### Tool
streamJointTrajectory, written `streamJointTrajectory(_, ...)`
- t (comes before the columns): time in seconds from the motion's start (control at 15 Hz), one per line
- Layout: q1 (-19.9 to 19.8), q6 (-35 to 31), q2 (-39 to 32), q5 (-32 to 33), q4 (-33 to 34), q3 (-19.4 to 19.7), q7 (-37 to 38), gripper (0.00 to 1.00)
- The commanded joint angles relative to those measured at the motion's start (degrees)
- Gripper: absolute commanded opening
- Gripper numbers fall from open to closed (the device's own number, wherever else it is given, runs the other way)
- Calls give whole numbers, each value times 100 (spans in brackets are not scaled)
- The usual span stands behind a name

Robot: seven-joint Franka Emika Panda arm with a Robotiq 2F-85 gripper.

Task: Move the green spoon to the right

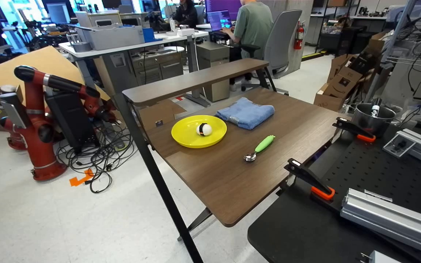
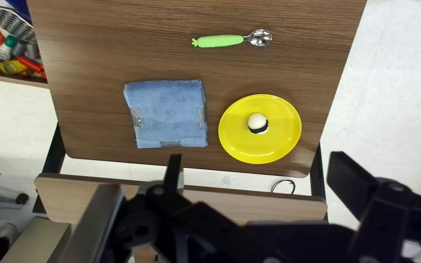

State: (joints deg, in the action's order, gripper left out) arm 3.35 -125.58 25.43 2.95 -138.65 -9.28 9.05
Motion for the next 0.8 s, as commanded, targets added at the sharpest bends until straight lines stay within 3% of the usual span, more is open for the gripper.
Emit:
streamJointTrajectory(0.0, -128, -513, -715, 40, 168, 268, -183, 100)
streamJointTrajectory(0.47, -354, -1208, -2422, -140, 900, 739, -41, 100)
streamJointTrajectory(0.53, -314, -1184, -2064, -26, 570, 738, -181, 100)
streamJointTrajectory(0.73, -315, -1196, -2462, -36, 877, 789, -109, 100)
